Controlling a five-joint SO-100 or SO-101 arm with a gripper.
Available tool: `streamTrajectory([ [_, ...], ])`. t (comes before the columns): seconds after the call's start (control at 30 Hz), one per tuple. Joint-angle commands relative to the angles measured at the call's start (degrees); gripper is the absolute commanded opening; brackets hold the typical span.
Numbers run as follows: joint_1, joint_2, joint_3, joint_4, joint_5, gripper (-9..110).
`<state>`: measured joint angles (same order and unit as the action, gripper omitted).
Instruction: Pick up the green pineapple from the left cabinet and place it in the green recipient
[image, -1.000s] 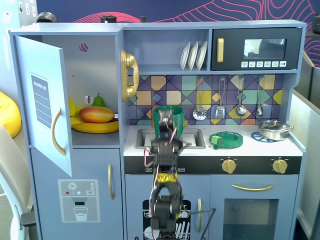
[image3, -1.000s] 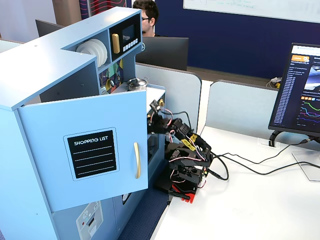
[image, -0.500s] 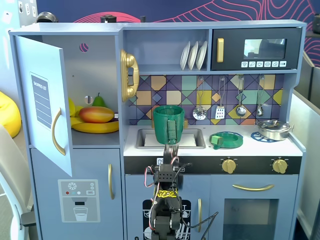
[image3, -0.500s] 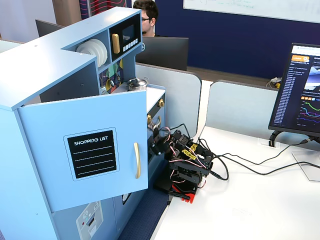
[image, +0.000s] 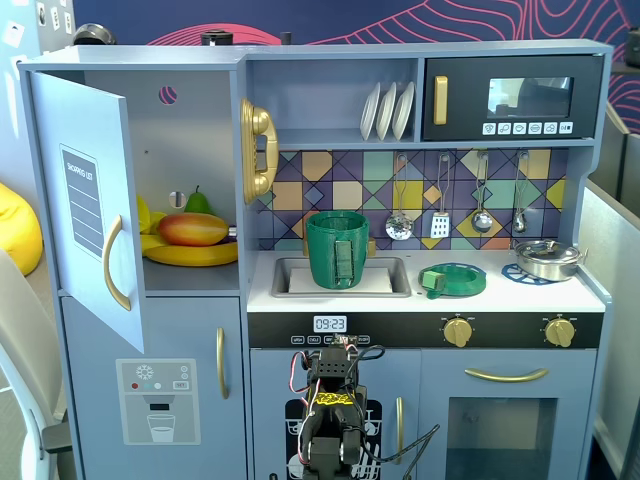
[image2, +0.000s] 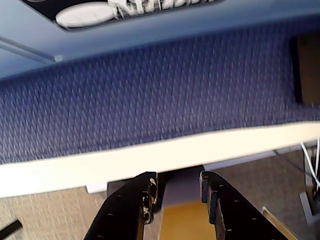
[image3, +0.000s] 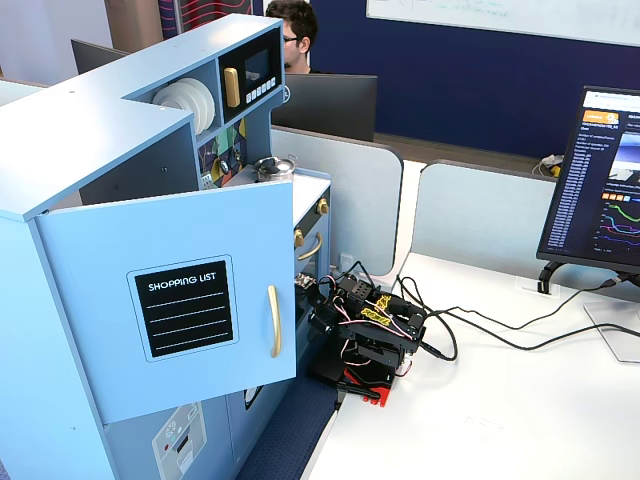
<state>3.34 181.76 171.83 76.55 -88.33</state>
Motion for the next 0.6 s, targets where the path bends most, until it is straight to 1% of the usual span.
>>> streamTrajectory([
  [0.0,1.7,0.3,-0.1,8.8,-0.6,1],
  [0.03,2.1,0.3,-0.1,10.5,-1.1,1],
  [0.1,2.2,0.3,-0.1,11.1,2.6,1],
  [0.17,2.2,0.3,-0.1,11.0,3.7,1],
  [0.23,2.2,0.3,-0.1,11.0,2.8,9],
  [0.27,2.2,0.3,-0.1,11.2,1.8,11],
  [0.57,2.2,0.4,-0.1,11.2,1.7,12],
])
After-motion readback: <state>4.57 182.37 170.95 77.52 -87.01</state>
